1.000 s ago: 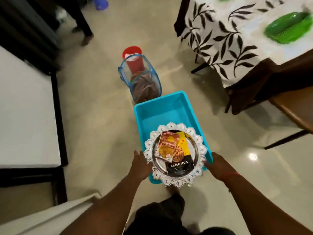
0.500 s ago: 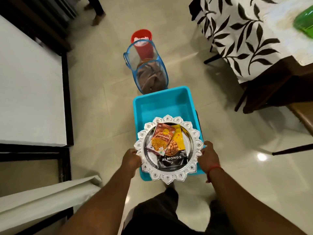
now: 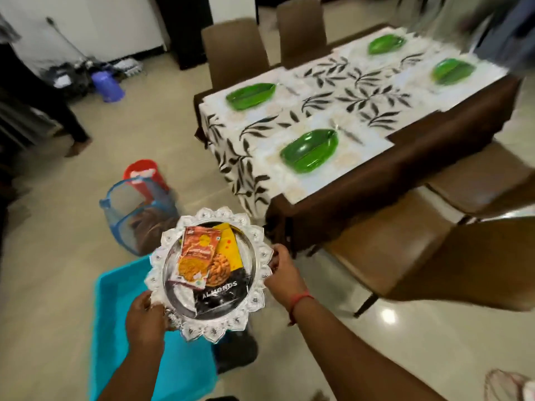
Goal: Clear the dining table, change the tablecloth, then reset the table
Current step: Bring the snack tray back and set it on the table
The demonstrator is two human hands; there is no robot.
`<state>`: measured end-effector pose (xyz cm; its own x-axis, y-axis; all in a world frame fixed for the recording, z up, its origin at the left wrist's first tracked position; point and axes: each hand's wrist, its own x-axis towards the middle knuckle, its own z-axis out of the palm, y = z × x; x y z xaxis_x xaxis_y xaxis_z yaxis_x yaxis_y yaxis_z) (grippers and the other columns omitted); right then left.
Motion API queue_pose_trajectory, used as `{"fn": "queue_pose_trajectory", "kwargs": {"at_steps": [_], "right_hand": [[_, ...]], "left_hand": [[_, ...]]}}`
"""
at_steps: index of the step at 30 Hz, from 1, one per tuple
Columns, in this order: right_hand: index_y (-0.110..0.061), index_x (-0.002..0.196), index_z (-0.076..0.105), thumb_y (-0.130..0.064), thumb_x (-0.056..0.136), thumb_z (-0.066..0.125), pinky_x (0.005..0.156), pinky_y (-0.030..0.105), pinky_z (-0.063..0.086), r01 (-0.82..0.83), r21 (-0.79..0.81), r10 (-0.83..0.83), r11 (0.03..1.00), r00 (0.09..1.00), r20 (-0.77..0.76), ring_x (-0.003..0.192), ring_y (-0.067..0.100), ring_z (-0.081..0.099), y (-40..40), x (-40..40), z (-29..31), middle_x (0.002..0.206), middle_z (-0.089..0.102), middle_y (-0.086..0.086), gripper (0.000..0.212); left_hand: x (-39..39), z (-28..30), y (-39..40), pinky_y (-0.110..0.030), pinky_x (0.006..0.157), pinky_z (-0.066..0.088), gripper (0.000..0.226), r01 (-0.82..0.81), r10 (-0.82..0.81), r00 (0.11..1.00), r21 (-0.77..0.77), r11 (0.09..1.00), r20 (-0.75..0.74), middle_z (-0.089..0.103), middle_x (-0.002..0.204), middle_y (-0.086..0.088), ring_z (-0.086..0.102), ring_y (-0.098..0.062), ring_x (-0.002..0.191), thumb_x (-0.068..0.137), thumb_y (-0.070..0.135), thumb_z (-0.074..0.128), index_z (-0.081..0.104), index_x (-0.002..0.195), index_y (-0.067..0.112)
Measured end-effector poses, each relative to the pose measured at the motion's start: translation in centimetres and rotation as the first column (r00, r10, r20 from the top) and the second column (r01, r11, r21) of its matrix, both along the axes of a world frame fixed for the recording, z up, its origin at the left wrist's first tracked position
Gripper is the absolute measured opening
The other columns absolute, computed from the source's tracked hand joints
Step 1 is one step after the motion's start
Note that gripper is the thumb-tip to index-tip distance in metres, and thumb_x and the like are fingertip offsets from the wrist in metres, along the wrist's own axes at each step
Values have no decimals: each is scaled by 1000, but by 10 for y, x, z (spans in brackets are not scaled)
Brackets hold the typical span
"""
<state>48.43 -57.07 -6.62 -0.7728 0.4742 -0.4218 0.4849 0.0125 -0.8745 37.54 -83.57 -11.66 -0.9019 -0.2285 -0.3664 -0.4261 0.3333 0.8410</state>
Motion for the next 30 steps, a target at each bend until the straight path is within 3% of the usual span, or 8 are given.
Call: {"fn": "queue_pose_trajectory", "kwargs": {"at_steps": [3,6,12,17,21,23,25,30], "right_hand": [[-30,112,43,10,77,61,61,12,44,97,36,-97,995,995,-10,71,10,54,77,11,24,78,55,-8,56],[-33,108,54,5,69,61,69,38,54,209,40,-208,977,978,-22,72,18,57,152,9,33,80,56,-2,54],[-5,119,54,17,80,56,63,34,49,361,-216,-369,907,929,1,70,23,56,236,-27,32,80,58,15,45],[-12,125,48,26,77,59,56,30,53,330,-379,-330,865,942,69,70,25,55,233,-46,24,83,49,14,62],[-25,123,57,27,66,65,74,46,58,256,-417,-256,872,965,59,74,27,62,221,-60,1,80,61,16,78],[-28,123,62,24,59,69,86,61,54,187,-435,-193,881,981,31,83,33,65,216,-62,-3,93,67,24,82],[-28,124,61,23,55,72,89,63,52,147,-439,-148,886,988,33,87,35,64,216,-67,-3,102,65,29,86],[-27,128,57,12,53,74,84,60,53,38,-476,-42,879,999,3,92,46,65,234,-78,3,100,67,27,86]], "left_hand": [[-14,13,87,-40,72,52,38,80,-78,997,74,994,-28,69,96,-10,65,-30,82,79,2,55,69,112,12],[-45,41,175,-42,86,53,36,138,-131,989,100,985,-73,71,101,-2,66,-28,92,78,13,56,71,109,23],[-123,84,296,-35,69,52,27,169,-151,985,319,932,-83,73,97,-16,65,-26,79,78,-2,58,71,97,12],[-152,86,279,-29,61,48,34,179,-171,984,204,962,-55,70,96,-13,63,-26,75,84,-8,52,65,105,14],[-153,79,248,-34,66,46,35,188,-183,982,109,976,-49,69,98,-8,59,-25,79,86,-8,54,62,96,24],[-142,77,232,-34,69,47,35,151,-148,988,90,984,-46,69,99,-7,61,-25,80,87,-7,57,61,95,27],[-134,79,226,-33,70,46,36,94,-90,994,67,993,-62,69,99,-4,61,-22,79,88,-9,58,61,95,27],[-120,85,227,-35,75,49,40,-19,27,999,192,981,-43,68,112,-6,64,-22,88,88,-14,57,58,116,14]]}}
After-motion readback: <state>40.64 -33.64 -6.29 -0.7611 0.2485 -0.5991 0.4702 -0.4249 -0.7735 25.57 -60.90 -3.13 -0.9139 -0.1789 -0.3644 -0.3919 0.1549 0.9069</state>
